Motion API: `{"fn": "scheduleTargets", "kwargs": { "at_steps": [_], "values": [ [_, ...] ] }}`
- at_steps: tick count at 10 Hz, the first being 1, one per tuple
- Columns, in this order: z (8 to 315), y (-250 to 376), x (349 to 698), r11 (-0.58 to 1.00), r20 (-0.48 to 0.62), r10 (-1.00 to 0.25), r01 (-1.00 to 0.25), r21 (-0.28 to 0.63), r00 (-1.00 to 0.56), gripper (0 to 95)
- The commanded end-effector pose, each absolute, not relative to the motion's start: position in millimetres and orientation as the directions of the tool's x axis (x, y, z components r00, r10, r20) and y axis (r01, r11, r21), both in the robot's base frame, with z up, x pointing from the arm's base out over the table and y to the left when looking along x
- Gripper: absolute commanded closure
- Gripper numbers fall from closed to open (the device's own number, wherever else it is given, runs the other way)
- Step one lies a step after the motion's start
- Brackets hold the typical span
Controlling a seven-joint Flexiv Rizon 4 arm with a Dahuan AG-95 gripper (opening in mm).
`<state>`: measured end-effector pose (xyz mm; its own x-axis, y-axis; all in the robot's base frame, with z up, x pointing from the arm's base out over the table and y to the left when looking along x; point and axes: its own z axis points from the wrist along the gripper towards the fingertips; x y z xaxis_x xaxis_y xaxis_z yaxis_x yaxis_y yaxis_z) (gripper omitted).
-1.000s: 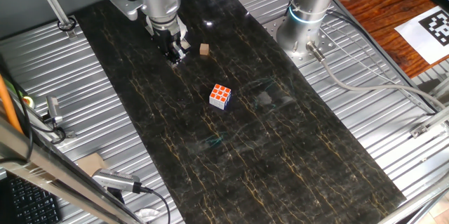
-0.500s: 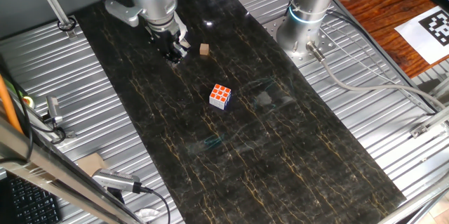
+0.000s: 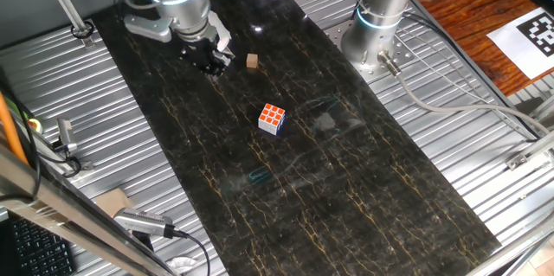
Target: Take the roll of paper down from the shelf
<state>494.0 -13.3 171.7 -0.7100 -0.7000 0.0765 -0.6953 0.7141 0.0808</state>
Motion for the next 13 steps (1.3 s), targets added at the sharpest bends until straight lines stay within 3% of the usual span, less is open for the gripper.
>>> {"fn": "scheduleTargets", "kwargs": {
  "at_steps": [1, 5, 7, 13],
  "values": [
    [172, -40, 481, 0.623, 0.066, -0.783, -0.777, 0.092, -0.619, 95.0],
    [155, -79, 464, 0.451, 0.056, -0.892, -0.886, 0.11, -0.448, 95.0],
    [157, -90, 457, 0.394, 0.128, -0.915, -0.916, 0.072, -0.383, 95.0],
    [156, -127, 435, 0.379, 0.145, -0.918, -0.924, 0.041, -0.37, 95.0]
  ]
}}
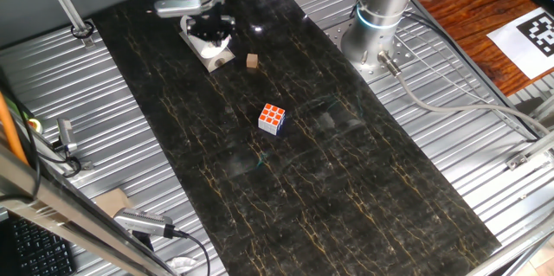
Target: Take the roll of paper down from the shelf
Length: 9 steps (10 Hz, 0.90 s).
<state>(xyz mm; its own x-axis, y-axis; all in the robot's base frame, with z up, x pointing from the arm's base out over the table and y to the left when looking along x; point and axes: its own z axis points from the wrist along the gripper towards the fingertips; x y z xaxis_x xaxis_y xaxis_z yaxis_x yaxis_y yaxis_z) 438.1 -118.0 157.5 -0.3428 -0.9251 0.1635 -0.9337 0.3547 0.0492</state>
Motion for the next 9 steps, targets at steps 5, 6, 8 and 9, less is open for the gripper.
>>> {"fn": "scheduleTargets", "kwargs": {
  "at_steps": [5, 6, 8, 9],
  "values": [
    [158.1, -131.8, 444.9, 0.338, 0.139, -0.933, -0.94, 0.033, -0.331, 95.0],
    [157.8, -131.5, 445.2, 0.336, 0.14, -0.934, -0.941, 0.032, -0.329, 95.0],
    [157.6, -131.3, 445.4, 0.332, 0.144, -0.935, -0.943, 0.029, -0.324, 95.0],
    [157.6, -131.3, 445.4, 0.312, 0.145, -0.941, -0.95, 0.027, -0.306, 95.0]
  ]
}}
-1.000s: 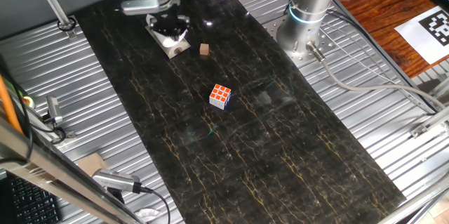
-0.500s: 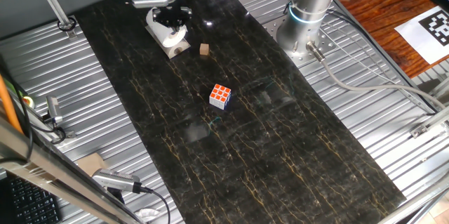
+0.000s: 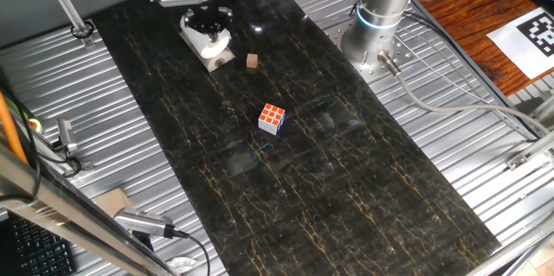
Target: Take the roll of paper down from the shelf
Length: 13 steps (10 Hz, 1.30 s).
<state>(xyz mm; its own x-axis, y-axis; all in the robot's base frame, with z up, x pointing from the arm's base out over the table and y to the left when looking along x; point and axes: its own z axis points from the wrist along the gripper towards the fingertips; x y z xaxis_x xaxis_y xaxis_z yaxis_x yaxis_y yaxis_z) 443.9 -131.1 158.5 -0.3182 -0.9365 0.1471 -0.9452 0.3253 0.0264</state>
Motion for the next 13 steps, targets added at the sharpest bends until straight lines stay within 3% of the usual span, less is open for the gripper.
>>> {"fn": "scheduleTargets", "kwargs": {
  "at_steps": [1, 13],
  "values": [
    [157.6, -131.3, 445.4, 0.303, 0.148, -0.943, -0.953, 0.019, -0.297, 95.0],
    [157.6, -131.3, 445.4, 0.297, 0.12, -0.946, -0.954, -0.044, -0.3, 95.0]
  ]
}}
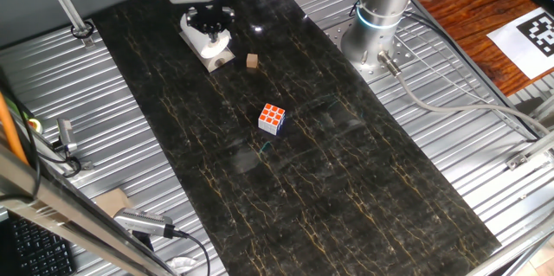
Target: Take the roll of paper down from the shelf
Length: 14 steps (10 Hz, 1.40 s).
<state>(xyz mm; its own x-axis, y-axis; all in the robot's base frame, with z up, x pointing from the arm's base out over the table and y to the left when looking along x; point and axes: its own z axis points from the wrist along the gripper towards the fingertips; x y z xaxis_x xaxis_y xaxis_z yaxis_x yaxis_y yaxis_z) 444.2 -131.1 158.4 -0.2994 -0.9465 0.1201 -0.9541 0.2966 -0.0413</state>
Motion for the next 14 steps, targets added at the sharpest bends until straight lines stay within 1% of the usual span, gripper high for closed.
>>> {"fn": "scheduleTargets", "kwargs": {
  "at_steps": [1, 3, 7, 14],
  "values": [
    [157.6, -131.3, 445.4, 0.304, 0.109, -0.945, -0.951, -0.049, -0.308, 95.0],
    [157.6, -131.3, 445.4, 0.318, 0.077, -0.944, -0.947, -0.05, -0.321, 95.0],
    [157.6, -131.3, 445.4, 0.308, 0.06, -0.948, -0.95, -0.06, -0.311, 95.0],
    [159.5, -138.5, 443.5, 0.151, 0.104, -0.982, -0.987, -0.047, -0.156, 95.0]
  ]
}}
